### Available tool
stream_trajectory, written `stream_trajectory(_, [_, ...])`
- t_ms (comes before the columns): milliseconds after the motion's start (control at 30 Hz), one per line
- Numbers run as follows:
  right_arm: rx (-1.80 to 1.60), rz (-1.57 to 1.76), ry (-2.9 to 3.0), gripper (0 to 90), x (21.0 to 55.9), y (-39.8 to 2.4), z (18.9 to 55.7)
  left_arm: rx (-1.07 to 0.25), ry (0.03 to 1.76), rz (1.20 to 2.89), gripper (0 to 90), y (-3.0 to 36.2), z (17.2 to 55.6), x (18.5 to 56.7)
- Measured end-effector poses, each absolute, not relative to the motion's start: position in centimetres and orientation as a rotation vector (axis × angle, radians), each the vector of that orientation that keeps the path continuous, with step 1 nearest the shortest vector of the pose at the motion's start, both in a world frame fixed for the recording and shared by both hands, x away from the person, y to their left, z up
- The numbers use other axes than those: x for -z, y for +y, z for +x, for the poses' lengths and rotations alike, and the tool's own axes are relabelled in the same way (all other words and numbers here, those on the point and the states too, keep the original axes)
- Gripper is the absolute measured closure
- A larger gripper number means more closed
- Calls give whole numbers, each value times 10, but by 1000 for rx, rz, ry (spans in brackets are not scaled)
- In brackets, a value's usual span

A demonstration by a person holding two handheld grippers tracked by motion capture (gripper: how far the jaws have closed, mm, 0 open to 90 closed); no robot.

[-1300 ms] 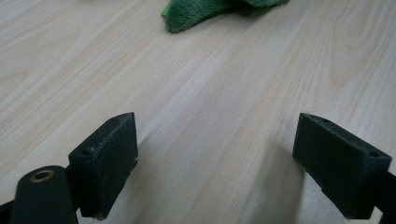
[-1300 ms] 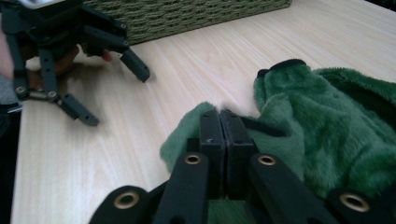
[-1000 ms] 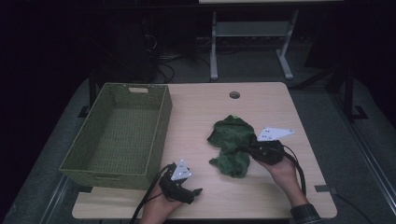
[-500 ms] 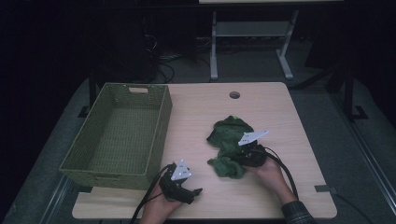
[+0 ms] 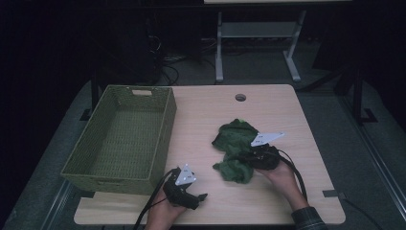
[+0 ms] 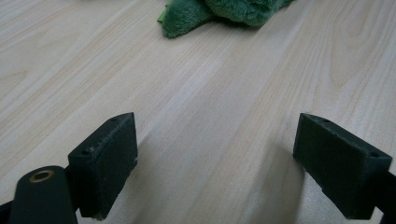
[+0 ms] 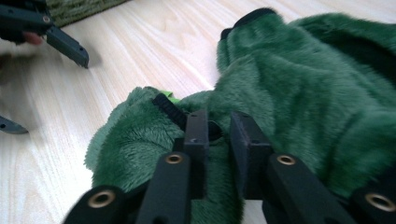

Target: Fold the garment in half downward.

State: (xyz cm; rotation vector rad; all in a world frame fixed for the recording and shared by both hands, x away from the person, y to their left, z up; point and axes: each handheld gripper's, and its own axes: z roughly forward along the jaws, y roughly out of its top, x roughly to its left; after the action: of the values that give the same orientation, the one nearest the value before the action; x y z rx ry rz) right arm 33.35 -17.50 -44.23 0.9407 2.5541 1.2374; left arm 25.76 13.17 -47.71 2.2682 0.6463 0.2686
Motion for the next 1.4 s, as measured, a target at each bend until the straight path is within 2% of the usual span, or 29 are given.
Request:
stream_trajectory(300, [-1254, 958, 2502, 655, 431, -188, 333, -253, 579, 2315, 165, 126, 265, 471])
stream_trajectory(767, [-1221, 991, 2413, 636, 410, -209, 343, -228, 548, 2295, 166, 108, 298, 432])
stream_trajectory(833, [-1222, 1024, 2409, 614, 407, -211, 346, -217, 537, 2279, 221, 106, 304, 426])
stream_trajectory(1067, [-1202, 1087, 2383, 580, 399, -217, 358, -198, 536, 2261, 272, 95, 326, 414])
stream_trajectory(1133, [-1215, 1088, 2365, 580, 397, -220, 361, -223, 525, 2245, 333, 93, 332, 410])
stream_trajectory(1400, [-1199, 1101, 2354, 580, 391, -224, 379, -250, 538, 2228, 451, 85, 369, 397])
